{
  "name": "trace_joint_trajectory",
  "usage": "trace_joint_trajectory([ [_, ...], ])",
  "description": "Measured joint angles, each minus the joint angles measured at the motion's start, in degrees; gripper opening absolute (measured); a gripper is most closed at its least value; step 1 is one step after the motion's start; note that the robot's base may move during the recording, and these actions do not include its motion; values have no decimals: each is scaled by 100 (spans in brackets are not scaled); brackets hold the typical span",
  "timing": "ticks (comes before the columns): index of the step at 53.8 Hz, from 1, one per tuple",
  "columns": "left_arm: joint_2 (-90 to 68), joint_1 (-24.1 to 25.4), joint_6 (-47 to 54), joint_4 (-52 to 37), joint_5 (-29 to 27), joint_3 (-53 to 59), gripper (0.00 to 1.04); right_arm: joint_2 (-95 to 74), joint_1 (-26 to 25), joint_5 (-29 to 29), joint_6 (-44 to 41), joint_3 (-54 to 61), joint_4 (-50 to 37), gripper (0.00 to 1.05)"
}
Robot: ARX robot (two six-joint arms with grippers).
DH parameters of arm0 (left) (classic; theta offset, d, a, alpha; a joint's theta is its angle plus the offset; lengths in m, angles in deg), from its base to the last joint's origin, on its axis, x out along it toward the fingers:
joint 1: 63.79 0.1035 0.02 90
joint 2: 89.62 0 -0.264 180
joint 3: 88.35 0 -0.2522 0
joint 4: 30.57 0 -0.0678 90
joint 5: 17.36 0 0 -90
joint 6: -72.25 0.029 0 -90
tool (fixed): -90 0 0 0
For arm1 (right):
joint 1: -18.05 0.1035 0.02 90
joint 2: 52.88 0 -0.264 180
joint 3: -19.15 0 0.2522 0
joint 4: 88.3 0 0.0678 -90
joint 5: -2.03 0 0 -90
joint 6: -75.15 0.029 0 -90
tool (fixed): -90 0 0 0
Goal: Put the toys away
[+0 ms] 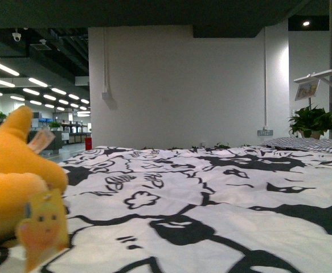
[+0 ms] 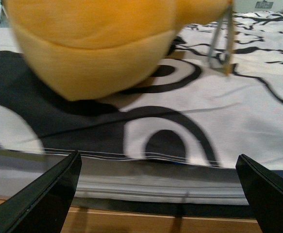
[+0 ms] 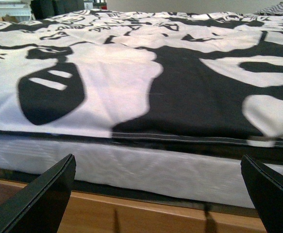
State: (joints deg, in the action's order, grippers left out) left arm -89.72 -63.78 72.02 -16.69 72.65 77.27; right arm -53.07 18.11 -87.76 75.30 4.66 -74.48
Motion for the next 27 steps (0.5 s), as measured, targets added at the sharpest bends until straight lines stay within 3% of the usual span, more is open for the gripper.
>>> trace_joint_trajectory([
  [27, 7, -2, -2, 0, -9, 0, 99, 4, 0, -22, 0, 0, 4, 104],
])
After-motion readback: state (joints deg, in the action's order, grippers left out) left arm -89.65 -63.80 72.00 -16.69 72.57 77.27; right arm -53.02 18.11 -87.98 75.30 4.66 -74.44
